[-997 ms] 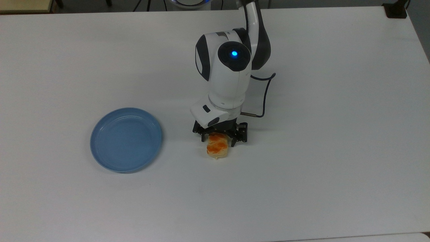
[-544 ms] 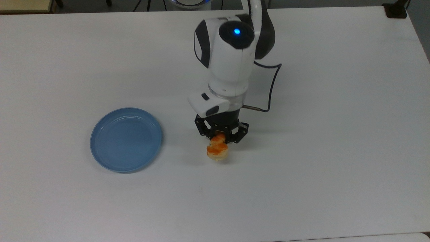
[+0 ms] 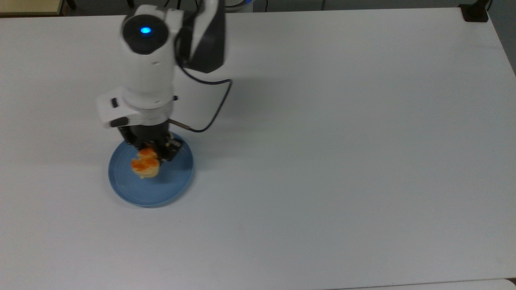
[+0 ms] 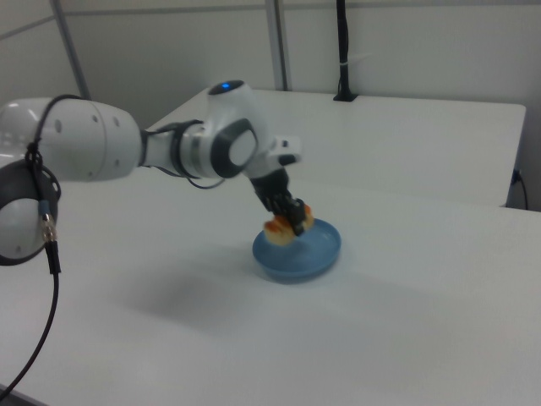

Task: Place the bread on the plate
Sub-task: 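Carry the bread roll over the blue plate and lower it, then open the gripper to release the roll and raise away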

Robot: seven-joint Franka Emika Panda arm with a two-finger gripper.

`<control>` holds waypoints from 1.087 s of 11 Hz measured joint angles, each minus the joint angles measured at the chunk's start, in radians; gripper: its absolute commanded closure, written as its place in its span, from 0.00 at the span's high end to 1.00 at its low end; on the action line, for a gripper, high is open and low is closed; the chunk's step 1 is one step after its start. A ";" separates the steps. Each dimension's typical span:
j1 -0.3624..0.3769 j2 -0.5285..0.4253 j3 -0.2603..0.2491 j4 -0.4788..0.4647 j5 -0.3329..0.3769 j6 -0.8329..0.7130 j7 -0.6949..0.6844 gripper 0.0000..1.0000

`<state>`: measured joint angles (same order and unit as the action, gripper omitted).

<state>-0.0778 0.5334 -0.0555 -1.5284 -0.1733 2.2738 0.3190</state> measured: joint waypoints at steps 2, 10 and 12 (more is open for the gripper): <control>-0.048 0.033 0.001 0.000 -0.001 0.021 -0.041 1.00; -0.018 -0.049 -0.001 -0.006 -0.001 0.006 -0.019 1.00; -0.015 -0.258 0.001 -0.088 -0.001 -0.197 -0.019 1.00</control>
<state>-0.0932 0.2750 -0.0546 -1.6167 -0.1744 2.0768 0.2996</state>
